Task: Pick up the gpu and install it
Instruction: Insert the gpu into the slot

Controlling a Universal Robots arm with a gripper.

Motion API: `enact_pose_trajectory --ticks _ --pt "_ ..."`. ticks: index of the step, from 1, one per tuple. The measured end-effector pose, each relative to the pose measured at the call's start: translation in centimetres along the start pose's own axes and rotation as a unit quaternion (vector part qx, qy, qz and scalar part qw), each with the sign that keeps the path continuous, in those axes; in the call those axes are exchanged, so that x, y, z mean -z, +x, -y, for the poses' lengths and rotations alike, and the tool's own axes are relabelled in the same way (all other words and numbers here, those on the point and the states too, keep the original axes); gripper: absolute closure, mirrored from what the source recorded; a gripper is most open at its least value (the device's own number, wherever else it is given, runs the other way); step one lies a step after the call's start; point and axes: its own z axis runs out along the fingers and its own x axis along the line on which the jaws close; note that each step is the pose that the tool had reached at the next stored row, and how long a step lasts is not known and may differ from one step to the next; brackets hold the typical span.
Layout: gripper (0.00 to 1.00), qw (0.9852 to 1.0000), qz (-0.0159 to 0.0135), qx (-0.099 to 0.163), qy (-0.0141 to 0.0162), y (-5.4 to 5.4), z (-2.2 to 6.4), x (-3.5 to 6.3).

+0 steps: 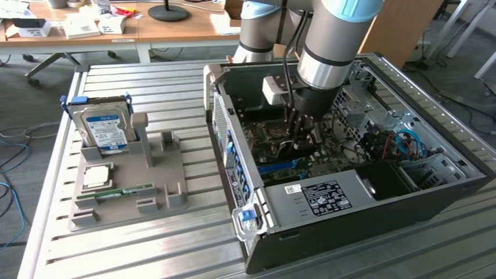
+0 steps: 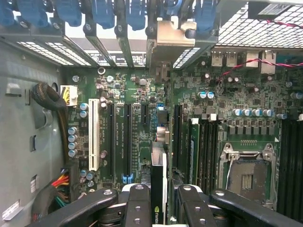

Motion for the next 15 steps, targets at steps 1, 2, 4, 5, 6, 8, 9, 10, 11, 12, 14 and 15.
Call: enact_pose_trajectory --ticks 1,2,4,5,6,8,9,10,11,12,14,15 --pt "0.73 1.0 0.0 0.0 0.0 0.0 -0.06 -0.02" --pt "0.73 1.0 0.0 0.0 0.0 0.0 -0.11 -0.03" --pt "0.73 1.0 0.0 0.0 0.0 0.0 -0.16 -0.05" --pt "0.73 1.0 0.0 0.0 0.0 0.0 -0.16 -0.05" --pt "0.73 1.0 0.0001 0.0 0.0001 0.0 -0.19 -0.06" --pt "0.73 1.0 0.0001 0.0 0.0001 0.0 -0.26 -0.08" --pt "0.73 1.0 0.0002 0.0 0.0001 -0.01 -0.29 -0.08" --pt "0.73 1.0 0.0002 0.0 0.0001 -0.01 -0.31 -0.08" --pt "0.73 1.0 0.0001 0.0 0.0001 0.0 -0.33 -0.08" --pt "0.73 1.0 0.0001 0.0 0.0 0.0 -0.38 -0.07" --pt "0.73 1.0 0.0001 0.0 0.0001 0.0 -0.48 -0.08" --pt "0.73 1.0 0.0001 0.0 0.0001 0.0 -0.54 -0.08"
